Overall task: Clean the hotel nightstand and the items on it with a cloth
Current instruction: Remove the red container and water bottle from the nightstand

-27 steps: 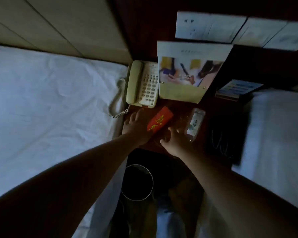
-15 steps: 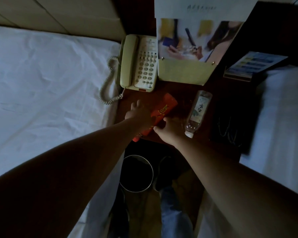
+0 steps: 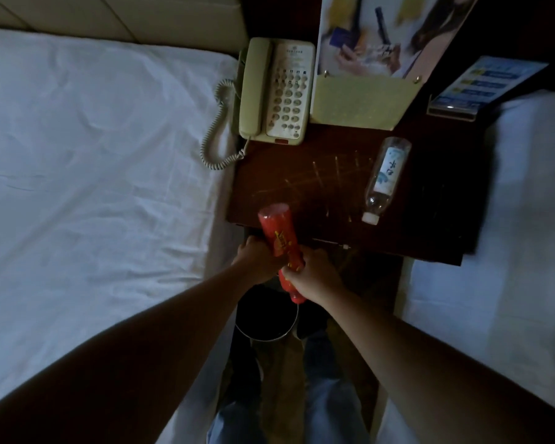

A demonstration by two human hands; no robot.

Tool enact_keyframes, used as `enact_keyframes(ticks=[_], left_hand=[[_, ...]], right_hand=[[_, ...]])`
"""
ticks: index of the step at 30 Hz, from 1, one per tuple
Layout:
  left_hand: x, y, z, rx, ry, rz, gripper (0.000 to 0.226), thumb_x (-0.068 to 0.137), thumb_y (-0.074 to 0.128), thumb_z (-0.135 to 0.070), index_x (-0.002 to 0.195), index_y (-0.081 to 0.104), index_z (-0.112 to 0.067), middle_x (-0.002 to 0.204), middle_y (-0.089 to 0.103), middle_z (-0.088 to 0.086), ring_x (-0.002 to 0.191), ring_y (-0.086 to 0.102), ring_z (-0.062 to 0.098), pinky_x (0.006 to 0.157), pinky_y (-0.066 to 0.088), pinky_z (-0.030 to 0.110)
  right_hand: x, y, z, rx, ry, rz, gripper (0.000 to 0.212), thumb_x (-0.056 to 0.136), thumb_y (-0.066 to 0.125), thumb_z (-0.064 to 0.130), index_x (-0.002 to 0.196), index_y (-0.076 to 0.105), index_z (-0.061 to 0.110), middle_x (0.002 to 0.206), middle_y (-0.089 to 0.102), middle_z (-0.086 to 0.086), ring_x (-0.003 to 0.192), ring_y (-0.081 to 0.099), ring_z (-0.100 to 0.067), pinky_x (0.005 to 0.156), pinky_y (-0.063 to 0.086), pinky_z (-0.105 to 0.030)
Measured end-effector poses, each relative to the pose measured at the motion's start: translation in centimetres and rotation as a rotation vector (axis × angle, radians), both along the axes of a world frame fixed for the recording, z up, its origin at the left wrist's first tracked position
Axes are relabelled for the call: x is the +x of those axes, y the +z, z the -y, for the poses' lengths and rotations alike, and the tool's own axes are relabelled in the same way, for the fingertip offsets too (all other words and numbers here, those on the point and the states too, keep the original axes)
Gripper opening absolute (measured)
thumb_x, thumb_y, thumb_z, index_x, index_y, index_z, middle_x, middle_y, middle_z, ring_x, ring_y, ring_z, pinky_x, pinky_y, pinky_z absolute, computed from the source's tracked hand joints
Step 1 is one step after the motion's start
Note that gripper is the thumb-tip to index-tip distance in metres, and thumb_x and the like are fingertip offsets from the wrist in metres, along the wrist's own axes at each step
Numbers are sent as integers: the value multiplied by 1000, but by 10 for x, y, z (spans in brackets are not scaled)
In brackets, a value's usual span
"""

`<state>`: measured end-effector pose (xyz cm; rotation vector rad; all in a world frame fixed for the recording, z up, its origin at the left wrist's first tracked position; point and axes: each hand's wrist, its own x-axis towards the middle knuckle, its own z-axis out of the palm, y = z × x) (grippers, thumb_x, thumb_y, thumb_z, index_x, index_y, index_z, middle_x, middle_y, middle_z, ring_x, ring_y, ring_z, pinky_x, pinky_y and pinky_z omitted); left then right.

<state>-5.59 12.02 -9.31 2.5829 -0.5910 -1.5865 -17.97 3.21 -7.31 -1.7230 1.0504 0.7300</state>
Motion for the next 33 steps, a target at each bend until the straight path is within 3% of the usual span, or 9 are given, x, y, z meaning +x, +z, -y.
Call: enact_keyframes(ticks=[2, 4, 7, 9, 13, 15, 19, 27, 33], left_hand=[[-12, -7, -30, 30, 50, -41, 71, 72, 62, -68, 123, 67, -19, 117, 68, 9, 111, 65, 29, 95, 51, 36], [-25, -24, -59, 69, 51, -90, 74, 75, 59, -69, 126, 65, -16, 119, 69, 12, 109, 66, 29, 97, 52, 39], [-47, -63, -101, 87, 125, -156, 78, 71, 61, -72, 126, 62, -18, 116, 70, 8, 105, 68, 25, 96, 55, 42], [-61, -89, -127, 121, 132, -189, 82, 68, 60, -74, 127, 60, -18, 113, 71, 6, 98, 70, 22, 91, 59, 41], [-81, -136, -169, 193, 161, -265, 72, 77, 72, -54, 133, 56, -13, 121, 68, 9, 104, 68, 23, 92, 58, 38], [-83, -132, -175, 212, 156, -264, 77, 76, 71, -55, 137, 54, -12, 128, 65, 10, 113, 65, 27, 98, 55, 41], [-77, -116, -175, 203, 111, -178, 59, 94, 61, -47, 139, 56, -9, 145, 51, 15, 133, 49, 35, 111, 41, 45], [-52, -63, -117, 36, -31, -83, 66, 96, 58, -50, 150, 41, -17, 159, 27, 15, 146, 29, 37, 118, 28, 47], [-46, 11, -11, -62, -187, -10, 72, 97, 49, -61, 155, 32, -24, 163, 12, 2, 148, 22, 37, 115, 33, 48]], right_hand=[[-11, -3, -26, 49, -22, -4, 49, 93, 66, 46, 138, 52, 31, 135, 50, -2, 115, 60, -21, 84, 49, -28], [-23, -10, -53, 129, -79, -32, 52, 94, 67, 42, 141, 48, 32, 132, 56, 2, 118, 60, -19, 83, 43, -26], [-40, -32, -97, 226, -138, -132, 66, 93, 67, 42, 150, 35, 34, 129, 59, 0, 119, 60, -24, 86, 44, -32], [-52, -52, -124, 263, -165, -206, 67, 91, 67, 47, 148, 36, 32, 123, 59, 0, 114, 61, -25, 91, 50, -38], [-65, -84, -160, 295, -201, -260, 56, 94, 65, 43, 143, 45, 23, 126, 62, -5, 111, 63, -25, 93, 52, -38], [-66, -99, -170, 257, -194, -263, 64, 95, 63, 44, 150, 37, 22, 136, 56, -8, 119, 60, -29, 93, 51, -38], [-71, -120, -171, 168, -170, -262, 92, 89, 60, 51, 162, 6, 30, 163, 22, -10, 141, 40, -36, 107, 46, -52], [-88, -95, -111, 41, -225, -211, 90, 96, 61, 50, 162, 5, 27, 169, 3, -7, 154, 11, -34, 122, 27, -52], [-76, -27, -30, -99, -186, -167, 88, 97, 56, 54, 162, 1, 32, 170, -1, -1, 156, 1, -30, 122, 19, -48]])
